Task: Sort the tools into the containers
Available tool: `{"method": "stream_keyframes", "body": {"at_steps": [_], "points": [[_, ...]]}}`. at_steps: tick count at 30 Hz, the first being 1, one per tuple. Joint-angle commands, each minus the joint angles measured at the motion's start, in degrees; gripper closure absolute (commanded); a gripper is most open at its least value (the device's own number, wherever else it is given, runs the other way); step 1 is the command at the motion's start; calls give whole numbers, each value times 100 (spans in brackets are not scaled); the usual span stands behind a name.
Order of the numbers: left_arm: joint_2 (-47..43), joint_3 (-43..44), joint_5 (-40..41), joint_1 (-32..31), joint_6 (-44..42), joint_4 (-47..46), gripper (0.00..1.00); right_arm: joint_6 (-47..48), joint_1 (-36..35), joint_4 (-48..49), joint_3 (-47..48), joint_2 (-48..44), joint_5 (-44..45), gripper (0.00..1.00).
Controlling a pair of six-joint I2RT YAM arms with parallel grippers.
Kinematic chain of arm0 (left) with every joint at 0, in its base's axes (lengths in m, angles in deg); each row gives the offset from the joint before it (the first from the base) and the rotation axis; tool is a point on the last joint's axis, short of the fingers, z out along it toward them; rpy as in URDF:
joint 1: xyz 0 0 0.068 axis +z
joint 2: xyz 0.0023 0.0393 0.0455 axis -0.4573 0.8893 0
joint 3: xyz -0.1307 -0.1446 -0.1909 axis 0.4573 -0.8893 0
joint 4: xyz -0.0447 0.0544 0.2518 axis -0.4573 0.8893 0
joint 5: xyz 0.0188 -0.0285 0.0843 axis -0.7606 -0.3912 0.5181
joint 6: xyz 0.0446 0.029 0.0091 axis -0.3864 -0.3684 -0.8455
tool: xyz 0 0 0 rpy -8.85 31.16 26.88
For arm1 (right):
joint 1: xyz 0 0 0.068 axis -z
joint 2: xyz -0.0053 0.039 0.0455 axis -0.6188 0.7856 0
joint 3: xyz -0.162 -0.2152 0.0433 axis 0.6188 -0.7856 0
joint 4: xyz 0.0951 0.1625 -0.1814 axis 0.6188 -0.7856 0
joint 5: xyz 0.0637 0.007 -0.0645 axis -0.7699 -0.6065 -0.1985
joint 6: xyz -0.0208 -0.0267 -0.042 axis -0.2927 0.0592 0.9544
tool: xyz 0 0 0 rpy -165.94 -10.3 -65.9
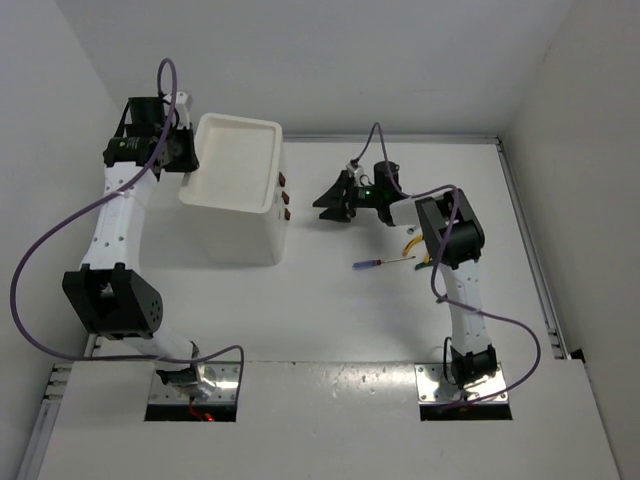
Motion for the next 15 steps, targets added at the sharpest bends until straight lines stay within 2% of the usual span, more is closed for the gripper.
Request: {"method": "stream_keyframes", "body": {"at_steps": [1,8,15], "points": [[60,-24,-108,-45,92,-153,100,-958,-98,1271,166,327,-139,31],[7,-270,-248,-45,154,-222,100,-2066,-282,2387,456,1021,18,32],[-98,-437,-380,-98,260,-389,100,-2382,-537,2361,641,1198,335,33]]}}
